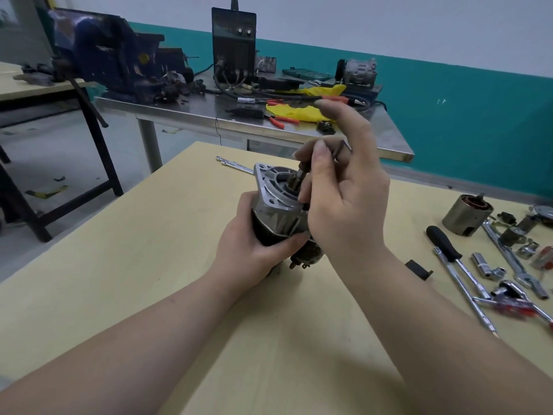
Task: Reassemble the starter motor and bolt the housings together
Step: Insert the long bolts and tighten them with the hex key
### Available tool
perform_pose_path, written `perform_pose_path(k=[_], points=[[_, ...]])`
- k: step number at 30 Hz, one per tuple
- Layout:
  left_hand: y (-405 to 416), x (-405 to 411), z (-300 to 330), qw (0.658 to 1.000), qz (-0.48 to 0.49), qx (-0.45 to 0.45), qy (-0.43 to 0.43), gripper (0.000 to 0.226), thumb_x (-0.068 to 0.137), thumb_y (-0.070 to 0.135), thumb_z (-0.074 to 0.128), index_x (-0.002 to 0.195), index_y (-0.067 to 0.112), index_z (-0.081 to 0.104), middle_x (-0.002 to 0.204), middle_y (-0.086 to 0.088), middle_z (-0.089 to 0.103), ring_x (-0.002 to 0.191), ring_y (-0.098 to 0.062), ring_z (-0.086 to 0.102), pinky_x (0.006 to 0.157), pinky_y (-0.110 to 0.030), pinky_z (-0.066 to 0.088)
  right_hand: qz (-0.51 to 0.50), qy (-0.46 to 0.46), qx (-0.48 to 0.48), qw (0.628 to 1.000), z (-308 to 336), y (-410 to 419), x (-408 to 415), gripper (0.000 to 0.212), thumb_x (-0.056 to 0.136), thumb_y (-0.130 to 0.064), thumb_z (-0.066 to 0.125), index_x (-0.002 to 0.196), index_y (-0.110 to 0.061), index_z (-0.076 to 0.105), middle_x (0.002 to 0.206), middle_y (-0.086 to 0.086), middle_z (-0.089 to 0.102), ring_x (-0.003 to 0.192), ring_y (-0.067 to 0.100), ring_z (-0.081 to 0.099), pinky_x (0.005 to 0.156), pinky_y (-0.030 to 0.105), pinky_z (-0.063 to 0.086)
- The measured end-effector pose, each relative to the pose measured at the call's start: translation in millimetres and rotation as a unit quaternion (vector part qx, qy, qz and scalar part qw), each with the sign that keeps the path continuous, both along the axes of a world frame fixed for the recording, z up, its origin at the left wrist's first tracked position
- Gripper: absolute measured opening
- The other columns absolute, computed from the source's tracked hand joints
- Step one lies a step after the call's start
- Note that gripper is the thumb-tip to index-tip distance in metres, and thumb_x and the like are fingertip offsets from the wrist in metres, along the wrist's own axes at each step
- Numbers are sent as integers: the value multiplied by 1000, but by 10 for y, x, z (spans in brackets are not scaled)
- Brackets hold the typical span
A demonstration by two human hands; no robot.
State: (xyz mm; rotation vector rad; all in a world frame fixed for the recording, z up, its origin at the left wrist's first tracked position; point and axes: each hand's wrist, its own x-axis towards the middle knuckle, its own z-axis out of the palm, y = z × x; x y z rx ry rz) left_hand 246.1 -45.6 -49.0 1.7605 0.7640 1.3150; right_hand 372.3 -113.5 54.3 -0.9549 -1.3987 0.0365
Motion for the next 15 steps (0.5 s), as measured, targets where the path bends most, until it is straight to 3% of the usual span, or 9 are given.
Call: perform_pose_path(k=[3,6,9,12,15], points=[[35,-22,-29,1000,-4,-4,-3,70,71,62,93,126,52,51,125,22,74,115,-4,72,93,-49,62,113,-38,-76,990,102,-39,176,37,109,-18,53,145,-16,54,90,5,69,70,23,68,61,31,55],[44,-42,-17,1000,-17,-10,-6,74,69,75,90,128,51,50,127,21,73,117,-5,71,94,-46,60,272,-39,-190,943,351,-133,411,44,111,-31,38,151,-19,49,102,23,68,92,44,64,65,42,51],[38,-40,2,1000,-23,-7,-8,78,69,78,88,131,49,50,130,21,72,120,-5,70,94,-42,59,226,-124,-212,943,595,-152,566,42,112,-24,32,140,-11,60,103,22,73,98,42,66,66,47,44],[24,-47,16,999,-31,-9,-13,74,69,76,88,130,57,50,131,22,72,122,-3,69,94,-34,56,198,-205,-232,930,761,-131,638,32,109,-25,45,117,-11,73,103,11,79,87,34,74,61,49,47],[13,-61,30,999,-40,-12,-15,69,71,69,91,127,61,50,131,22,72,122,-2,69,92,-25,57,184,-227,-234,927,851,-125,641,24,102,-28,57,106,-16,77,98,11,81,82,33,76,60,47,52]])
